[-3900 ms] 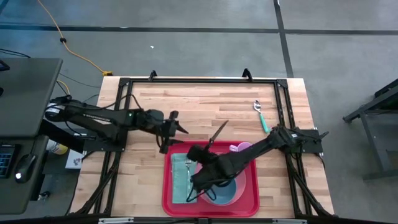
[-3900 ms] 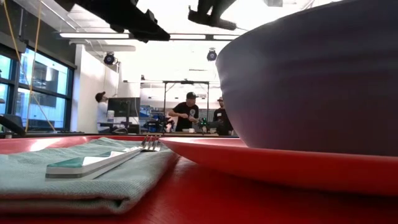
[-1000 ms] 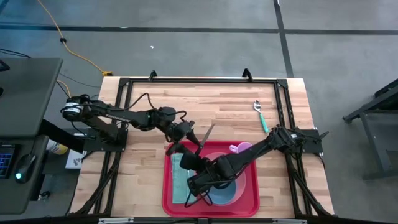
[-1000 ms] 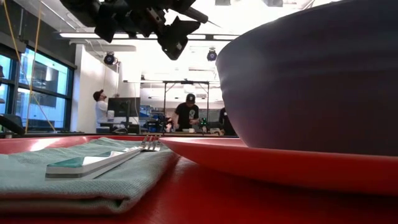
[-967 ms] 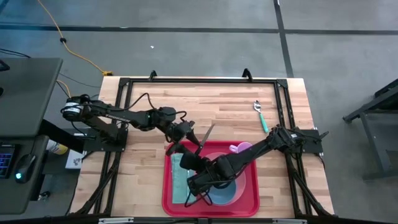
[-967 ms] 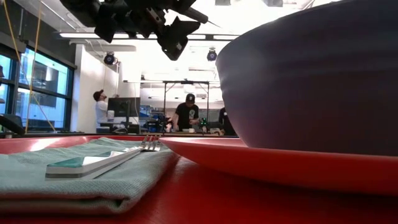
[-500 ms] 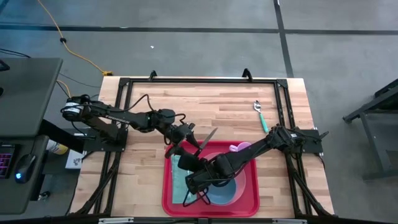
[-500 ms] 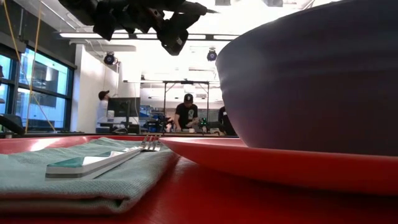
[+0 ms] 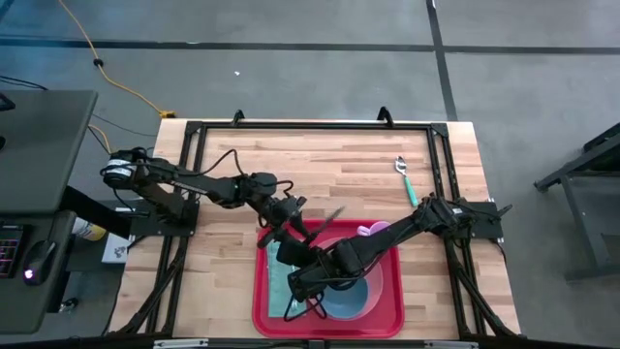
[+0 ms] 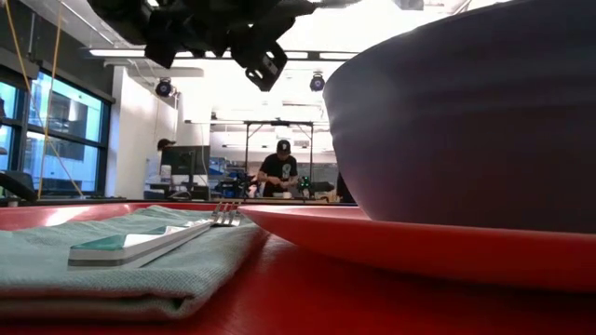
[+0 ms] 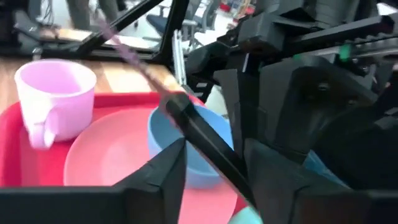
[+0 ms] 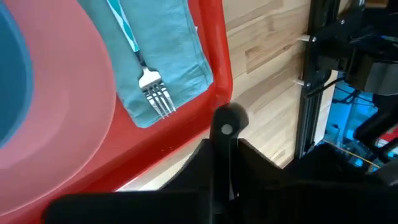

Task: Set up tray
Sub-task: Put the black knife on the blue napkin

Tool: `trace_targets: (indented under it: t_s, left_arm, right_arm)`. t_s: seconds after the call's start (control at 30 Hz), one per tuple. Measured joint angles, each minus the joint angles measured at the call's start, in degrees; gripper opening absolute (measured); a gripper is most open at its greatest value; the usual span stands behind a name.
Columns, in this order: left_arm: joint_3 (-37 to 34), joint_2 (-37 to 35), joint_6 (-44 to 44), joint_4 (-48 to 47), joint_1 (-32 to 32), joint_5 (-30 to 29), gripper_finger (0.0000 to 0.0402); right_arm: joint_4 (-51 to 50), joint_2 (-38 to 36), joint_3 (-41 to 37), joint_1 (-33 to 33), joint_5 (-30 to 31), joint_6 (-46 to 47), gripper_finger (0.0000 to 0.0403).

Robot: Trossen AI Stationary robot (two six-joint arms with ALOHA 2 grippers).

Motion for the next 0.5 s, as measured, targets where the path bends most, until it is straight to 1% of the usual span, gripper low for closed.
trace_targets:
  t_s: [0.07, 0.2, 0.33, 0.4, 0.5]
  left_arm:
    - [0.0, 0.5, 0.0, 1.5, 0.0, -0.6, 0.0164]
    - [0.0, 0.5, 2.0, 2.8, 0.0, -1.2, 0.0106]
    - [0.0, 0.5, 3.6, 3.2, 0.0, -0.2, 0.0025]
    - [0.0, 0.5, 4.4, 3.1, 0.0, -0.2, 0.0015]
    - [0.0, 0.5, 4.6, 3.1, 0.0, -0.2, 0.0030]
  right_arm:
    - [0.6, 0.0, 0.0, 0.0, 0.1, 0.4, 0.0003]
    - [0.4, -0.1, 0.0, 0.0, 0.1, 0.8, 0.0006]
    - [0.5, -0.1, 0.0, 0.0, 0.0, 0.8, 0.0005]
    - [0.5, -0.1, 0.0, 0.0, -0.1, 1.0, 0.0004]
    - [0.5, -0.1, 0.0, 0.0, -0.2, 1.3, 0.0003]
